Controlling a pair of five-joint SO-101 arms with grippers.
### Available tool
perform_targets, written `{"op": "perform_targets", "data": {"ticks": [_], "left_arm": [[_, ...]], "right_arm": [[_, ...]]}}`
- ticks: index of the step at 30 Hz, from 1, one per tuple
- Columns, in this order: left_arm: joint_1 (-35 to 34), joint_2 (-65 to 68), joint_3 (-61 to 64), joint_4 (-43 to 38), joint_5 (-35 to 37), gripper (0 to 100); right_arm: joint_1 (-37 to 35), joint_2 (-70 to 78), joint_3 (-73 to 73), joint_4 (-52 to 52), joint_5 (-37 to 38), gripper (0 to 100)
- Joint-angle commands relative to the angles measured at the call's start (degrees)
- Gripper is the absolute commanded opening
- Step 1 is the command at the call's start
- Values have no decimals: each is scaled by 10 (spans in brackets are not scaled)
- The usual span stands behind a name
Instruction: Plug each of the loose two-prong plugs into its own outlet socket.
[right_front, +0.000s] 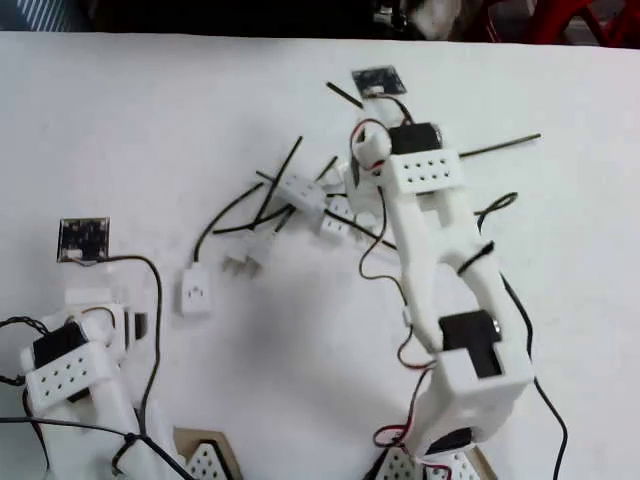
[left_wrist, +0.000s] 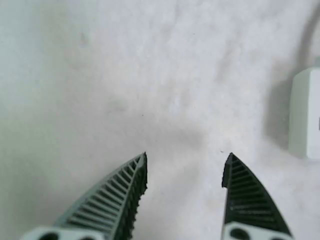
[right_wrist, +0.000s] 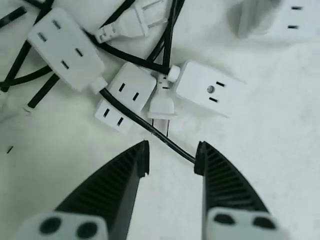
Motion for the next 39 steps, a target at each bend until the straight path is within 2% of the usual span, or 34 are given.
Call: {"op": "perform_targets", "data": {"ticks": [1, 20, 23, 28, 34, 39], "left_arm": [[0, -10, 0, -11, 1, 246], [0, -10, 0, -11, 1, 246], [0, -10, 0, -11, 1, 246], [0, -10, 0, -11, 1, 246], [0, -10, 0, -11, 1, 246], [0, -10, 0, -11, 1, 246]], "right_arm": [[-7, 17, -4, -36, -5, 148], [-24, 166, -17, -114, -7, 148], [-29, 196, -46, -109, -41, 146], [-29, 233, -84, -107, -46, 11], [-40, 208, -119, -10, -46, 18], [-65, 116, -121, 60, -45, 17]]}}
